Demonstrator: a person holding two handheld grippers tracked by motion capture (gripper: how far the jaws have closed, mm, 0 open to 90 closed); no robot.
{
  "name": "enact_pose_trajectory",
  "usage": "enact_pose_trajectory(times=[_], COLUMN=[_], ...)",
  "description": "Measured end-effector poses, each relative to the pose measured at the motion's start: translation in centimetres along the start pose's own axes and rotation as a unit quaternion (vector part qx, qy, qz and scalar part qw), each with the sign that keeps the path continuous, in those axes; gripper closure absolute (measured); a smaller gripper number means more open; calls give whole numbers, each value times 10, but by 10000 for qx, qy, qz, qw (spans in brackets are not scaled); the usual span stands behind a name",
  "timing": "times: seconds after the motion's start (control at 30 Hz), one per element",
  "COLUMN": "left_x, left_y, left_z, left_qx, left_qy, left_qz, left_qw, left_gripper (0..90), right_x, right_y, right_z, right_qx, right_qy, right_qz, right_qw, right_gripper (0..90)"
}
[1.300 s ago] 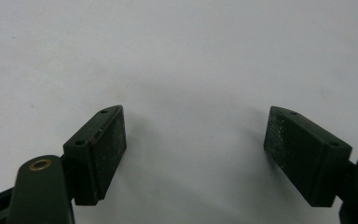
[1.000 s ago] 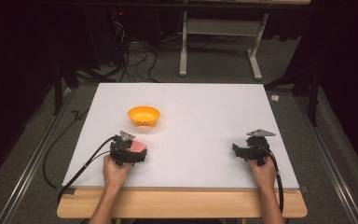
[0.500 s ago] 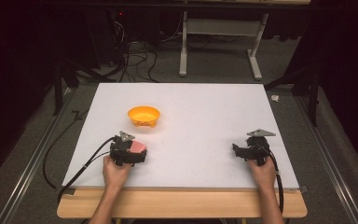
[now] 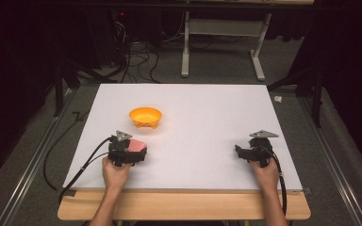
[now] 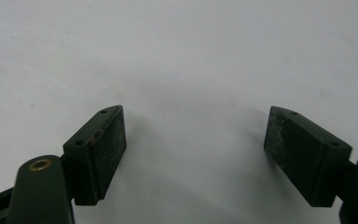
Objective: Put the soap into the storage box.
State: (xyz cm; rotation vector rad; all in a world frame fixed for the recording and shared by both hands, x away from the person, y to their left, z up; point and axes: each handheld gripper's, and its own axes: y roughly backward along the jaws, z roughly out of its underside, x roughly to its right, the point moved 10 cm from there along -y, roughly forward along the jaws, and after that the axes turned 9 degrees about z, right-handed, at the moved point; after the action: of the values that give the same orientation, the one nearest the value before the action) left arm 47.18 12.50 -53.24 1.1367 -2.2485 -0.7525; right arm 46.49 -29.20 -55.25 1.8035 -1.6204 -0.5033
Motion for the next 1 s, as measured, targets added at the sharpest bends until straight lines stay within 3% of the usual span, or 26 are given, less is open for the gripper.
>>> enact_pose_trajectory(times=[0.33, 0.6, 0.7, 0.77, 0.83, 1.0], left_x=[-1, 5, 6, 5, 4, 9], left_y=[9, 16, 17, 18, 19, 22], left_z=[-5, -19, -25, -26, -28, -38], left_qx=[116, 173, 264, 264, 223, 304], left_qy=[113, -18, 78, 107, 24, -51], left_qz=[-9, -33, 74, 40, -62, -10], left_qw=[9999, 9998, 9996, 9996, 9997, 9995], left_gripper=[136, 136, 136, 136, 136, 136], right_x=[0, 0, 0, 0, 0, 0], right_y=[0, 0, 0, 0, 0, 0], right_z=[0, 0, 0, 0, 0, 0], right_qx=[1, 1, 1, 4, 4, 4], right_qy=[0, -1, 0, 3, 3, 1], right_qz=[-2, -2, -4, 1, -2, -3], right_qw=[10000, 10000, 10000, 10000, 10000, 10000], right_gripper=[214, 214, 214, 213, 213, 213])
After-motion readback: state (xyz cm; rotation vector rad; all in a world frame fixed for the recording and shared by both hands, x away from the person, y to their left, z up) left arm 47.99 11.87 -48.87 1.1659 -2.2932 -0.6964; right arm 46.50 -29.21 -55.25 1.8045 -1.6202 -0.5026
